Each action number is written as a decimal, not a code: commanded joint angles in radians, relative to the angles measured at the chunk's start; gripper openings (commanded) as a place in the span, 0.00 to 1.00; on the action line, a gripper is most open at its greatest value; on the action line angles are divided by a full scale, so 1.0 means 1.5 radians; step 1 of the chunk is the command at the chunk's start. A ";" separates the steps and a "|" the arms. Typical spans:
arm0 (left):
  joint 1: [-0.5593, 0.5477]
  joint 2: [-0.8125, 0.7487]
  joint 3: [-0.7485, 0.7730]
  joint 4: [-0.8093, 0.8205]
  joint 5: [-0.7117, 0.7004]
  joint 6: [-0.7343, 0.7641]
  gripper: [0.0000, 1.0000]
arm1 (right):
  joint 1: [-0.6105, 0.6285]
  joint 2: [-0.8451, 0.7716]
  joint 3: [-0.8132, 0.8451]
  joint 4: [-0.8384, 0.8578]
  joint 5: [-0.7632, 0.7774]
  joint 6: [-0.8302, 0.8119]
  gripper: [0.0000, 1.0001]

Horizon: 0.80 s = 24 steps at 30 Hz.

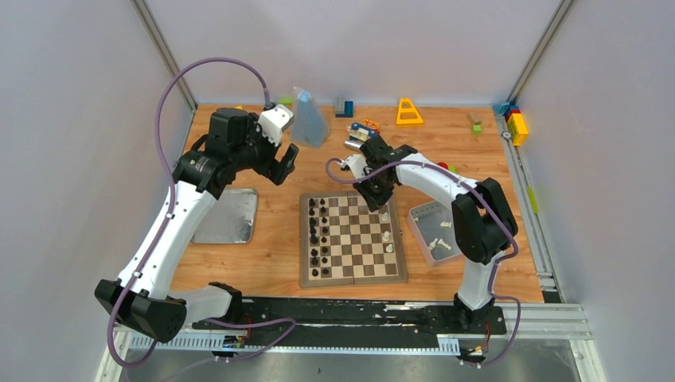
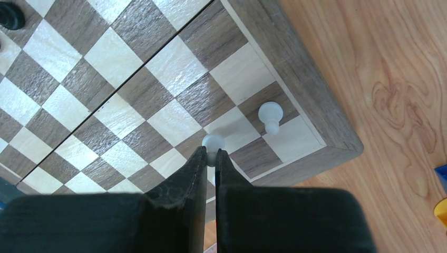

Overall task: Set up the chess pieces on the board
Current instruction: Place the chess piece on the chessboard.

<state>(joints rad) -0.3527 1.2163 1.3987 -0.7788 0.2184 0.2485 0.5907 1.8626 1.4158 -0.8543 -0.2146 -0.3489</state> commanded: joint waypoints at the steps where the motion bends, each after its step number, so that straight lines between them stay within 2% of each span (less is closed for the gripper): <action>1: 0.004 -0.018 -0.005 0.023 0.002 0.002 1.00 | 0.001 0.006 0.029 0.037 0.023 0.001 0.00; 24: 0.005 -0.013 -0.010 0.027 0.003 0.004 1.00 | -0.001 0.021 0.014 0.032 0.052 -0.018 0.00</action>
<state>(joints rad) -0.3527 1.2152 1.3880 -0.7723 0.2188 0.2485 0.5907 1.8954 1.4242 -0.8181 -0.1577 -0.3641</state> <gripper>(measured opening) 0.998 0.062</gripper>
